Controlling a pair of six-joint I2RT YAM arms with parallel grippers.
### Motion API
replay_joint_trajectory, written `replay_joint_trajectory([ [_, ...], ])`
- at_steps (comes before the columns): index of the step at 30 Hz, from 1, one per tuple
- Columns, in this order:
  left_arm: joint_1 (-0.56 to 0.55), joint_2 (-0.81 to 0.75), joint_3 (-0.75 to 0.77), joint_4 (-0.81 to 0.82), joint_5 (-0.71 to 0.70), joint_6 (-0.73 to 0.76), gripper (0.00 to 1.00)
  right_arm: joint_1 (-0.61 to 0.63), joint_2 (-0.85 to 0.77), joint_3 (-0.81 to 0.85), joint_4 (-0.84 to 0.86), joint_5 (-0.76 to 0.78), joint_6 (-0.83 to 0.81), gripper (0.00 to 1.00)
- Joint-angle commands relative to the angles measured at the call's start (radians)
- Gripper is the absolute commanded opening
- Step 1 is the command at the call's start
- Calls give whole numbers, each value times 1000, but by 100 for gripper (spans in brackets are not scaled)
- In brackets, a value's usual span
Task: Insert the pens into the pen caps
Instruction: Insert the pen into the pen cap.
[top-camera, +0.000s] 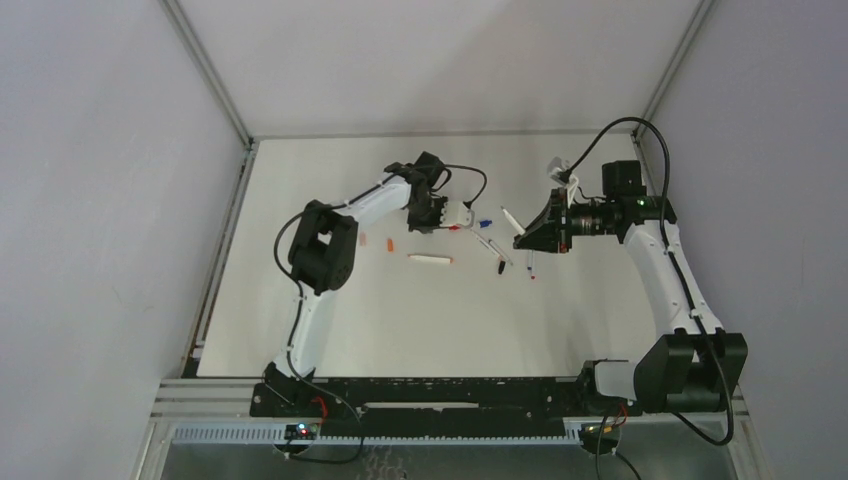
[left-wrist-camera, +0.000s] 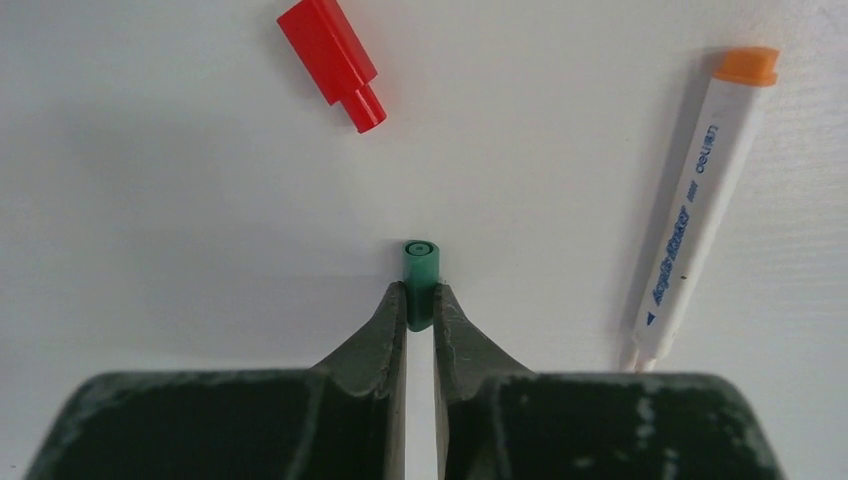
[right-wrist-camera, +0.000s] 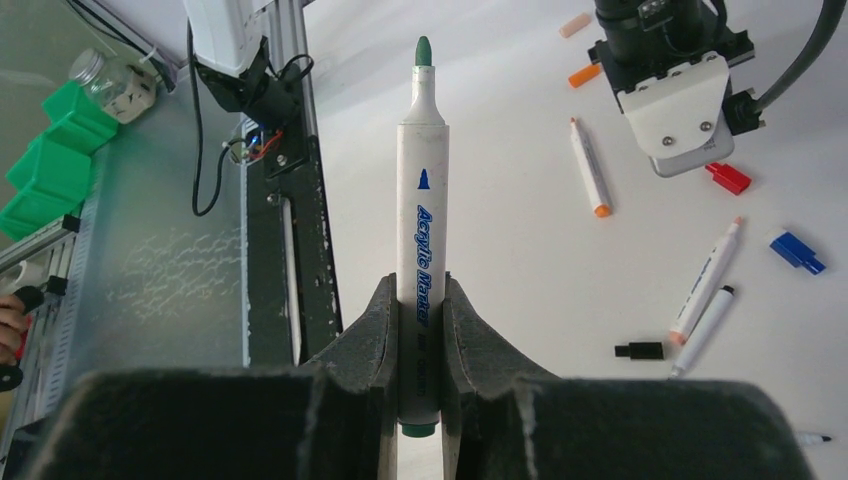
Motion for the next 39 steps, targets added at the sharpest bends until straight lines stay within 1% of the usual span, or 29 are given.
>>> replay_joint_trajectory([
  [1, -18, -59, 1, -42, -18, -111, 7, -20, -30, 29, -10, -36, -23, 0],
  [7, -38, -54, -4, -87, -117, -334, 6, -21, -33, 28, -13, -47, -24, 0],
  [12, -40, -36, -8, -96, -214, -597, 6, -21, -33, 27, -18, -55, -26, 0],
  [17, -37, -26, -26, -91, -236, -813, 7, -21, -33, 28, -21, -59, -29, 0],
  [19, -33, -21, -26, -90, -275, -904, 8, -20, -33, 28, -22, -60, -31, 0],
  [20, -19, -22, -37, -85, -297, -1031, 8, -21, -33, 28, -23, -62, -32, 0],
  [23, -2, -35, -78, -62, -282, -1195, 10, -21, -32, 28, -26, -64, -35, 0],
  [25, 5, -47, -115, -40, -274, -1267, 11, -21, -30, 28, -27, -67, -37, 0],
  [27, 10, -50, -137, -33, -302, -1350, 14, -21, -30, 27, -30, -69, -39, 0],
  [31, 24, -46, -152, -34, -324, -1428, 21, -21, -29, 28, -33, -75, -44, 0],
  [33, 24, -36, -128, -54, -343, -1433, 23, -21, -27, 28, -36, -77, -47, 0],
  [39, 26, -2, -53, -103, -380, -1431, 35, -21, -24, 28, -37, -74, -51, 0],
])
